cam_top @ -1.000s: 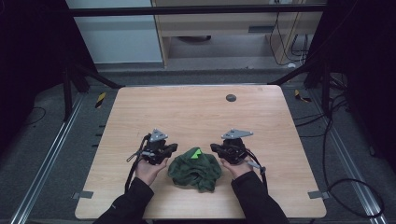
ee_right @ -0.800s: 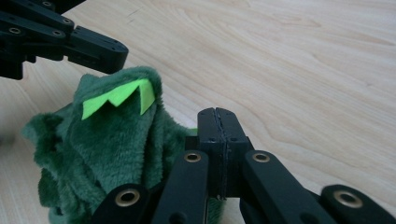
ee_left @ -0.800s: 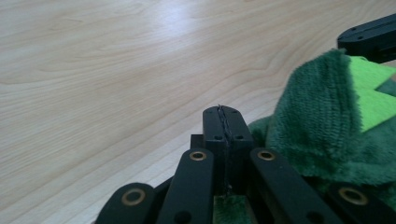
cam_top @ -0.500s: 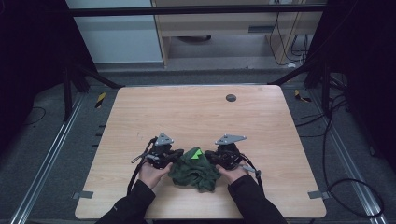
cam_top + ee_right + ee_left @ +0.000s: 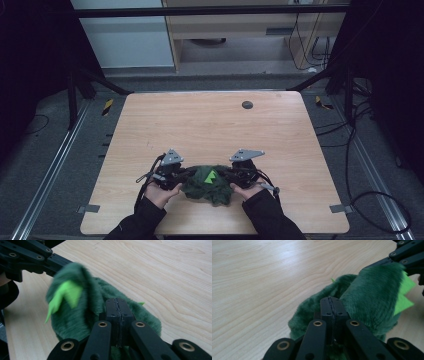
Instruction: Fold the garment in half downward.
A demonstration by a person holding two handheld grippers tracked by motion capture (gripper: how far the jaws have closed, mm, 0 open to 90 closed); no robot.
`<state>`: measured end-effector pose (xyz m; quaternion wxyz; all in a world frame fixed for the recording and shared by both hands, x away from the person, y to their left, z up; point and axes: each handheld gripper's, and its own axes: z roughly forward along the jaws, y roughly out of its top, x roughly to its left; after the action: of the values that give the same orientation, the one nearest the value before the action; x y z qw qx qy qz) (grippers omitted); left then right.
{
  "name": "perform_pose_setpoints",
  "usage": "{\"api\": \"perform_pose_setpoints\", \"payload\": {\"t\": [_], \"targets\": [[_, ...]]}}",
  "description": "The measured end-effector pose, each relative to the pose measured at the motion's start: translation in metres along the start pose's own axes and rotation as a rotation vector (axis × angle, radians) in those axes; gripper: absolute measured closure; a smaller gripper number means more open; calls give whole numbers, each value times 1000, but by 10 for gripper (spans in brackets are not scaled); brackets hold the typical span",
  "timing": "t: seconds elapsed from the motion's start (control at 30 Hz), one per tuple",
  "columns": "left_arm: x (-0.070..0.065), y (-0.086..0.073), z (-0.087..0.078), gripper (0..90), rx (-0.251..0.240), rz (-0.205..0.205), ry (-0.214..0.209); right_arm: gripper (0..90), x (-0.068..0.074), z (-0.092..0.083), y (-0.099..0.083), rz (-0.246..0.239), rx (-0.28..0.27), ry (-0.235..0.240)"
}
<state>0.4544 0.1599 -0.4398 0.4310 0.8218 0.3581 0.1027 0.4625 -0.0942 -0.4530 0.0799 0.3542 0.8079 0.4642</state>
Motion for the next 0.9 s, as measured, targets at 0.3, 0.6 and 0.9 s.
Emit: {"api": "perform_pose_setpoints", "payload": {"t": [0.3, 0.6, 0.9], "targets": [[-12, -8, -8, 895, 17, 15, -30, 897, 9, -9, -8, -8, 5, 20], [-21, -20, -10, 894, 38, 25, -44, 895, 16, -9, -15, -18, 23, 36], [-26, -29, -6, 894, 69, 23, -56, 890, 18, -10, -22, -9, 39, 44]]}}
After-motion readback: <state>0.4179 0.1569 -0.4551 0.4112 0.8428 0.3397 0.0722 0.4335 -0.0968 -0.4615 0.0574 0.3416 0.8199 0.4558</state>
